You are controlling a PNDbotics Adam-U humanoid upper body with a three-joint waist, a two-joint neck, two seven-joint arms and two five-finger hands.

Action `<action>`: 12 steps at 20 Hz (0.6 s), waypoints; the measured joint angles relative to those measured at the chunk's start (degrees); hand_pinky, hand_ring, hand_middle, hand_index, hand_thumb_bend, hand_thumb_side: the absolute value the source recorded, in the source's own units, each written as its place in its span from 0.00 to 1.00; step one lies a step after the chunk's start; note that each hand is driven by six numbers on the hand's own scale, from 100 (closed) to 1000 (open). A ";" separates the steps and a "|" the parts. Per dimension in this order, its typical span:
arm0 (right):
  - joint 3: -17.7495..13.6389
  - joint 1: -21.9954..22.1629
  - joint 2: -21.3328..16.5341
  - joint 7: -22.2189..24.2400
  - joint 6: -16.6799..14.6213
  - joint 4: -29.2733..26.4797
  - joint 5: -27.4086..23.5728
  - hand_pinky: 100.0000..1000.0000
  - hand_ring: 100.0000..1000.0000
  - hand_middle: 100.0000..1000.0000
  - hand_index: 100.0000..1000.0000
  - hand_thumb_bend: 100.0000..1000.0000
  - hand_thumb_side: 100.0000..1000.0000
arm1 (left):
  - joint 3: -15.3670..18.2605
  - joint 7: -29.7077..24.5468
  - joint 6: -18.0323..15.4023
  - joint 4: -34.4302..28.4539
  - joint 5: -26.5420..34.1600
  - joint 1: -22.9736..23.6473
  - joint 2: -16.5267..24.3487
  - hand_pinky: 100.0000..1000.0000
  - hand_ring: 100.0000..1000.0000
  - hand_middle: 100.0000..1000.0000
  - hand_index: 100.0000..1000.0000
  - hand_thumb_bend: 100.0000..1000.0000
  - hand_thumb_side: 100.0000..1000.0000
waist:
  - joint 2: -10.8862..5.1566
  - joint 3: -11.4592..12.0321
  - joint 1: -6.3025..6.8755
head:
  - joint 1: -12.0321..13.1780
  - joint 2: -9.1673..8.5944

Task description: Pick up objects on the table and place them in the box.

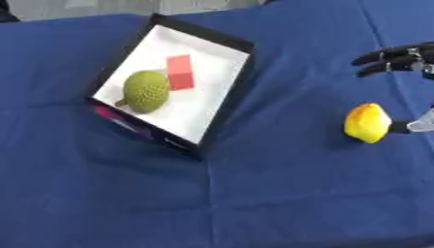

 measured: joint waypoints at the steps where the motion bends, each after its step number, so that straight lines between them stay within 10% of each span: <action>1: 0.07 0.00 0.46 -0.25 -0.25 0.57 0.98 1.00 1.00 0.95 0.90 0.39 0.40 | 0.00 -0.02 0.02 0.00 0.00 0.00 -0.01 0.59 0.67 0.71 0.72 0.00 0.60 | 0.00 0.00 0.00 | 0.00 0.00; 12: 0.93 0.50 3.39 -3.25 -3.25 3.93 8.84 0.99 0.84 0.73 0.89 0.39 0.40 | -0.01 -0.27 0.28 0.00 0.00 0.01 -0.30 0.58 0.67 0.70 0.72 0.00 0.60 | 0.00 0.07 0.00 | -0.03 0.00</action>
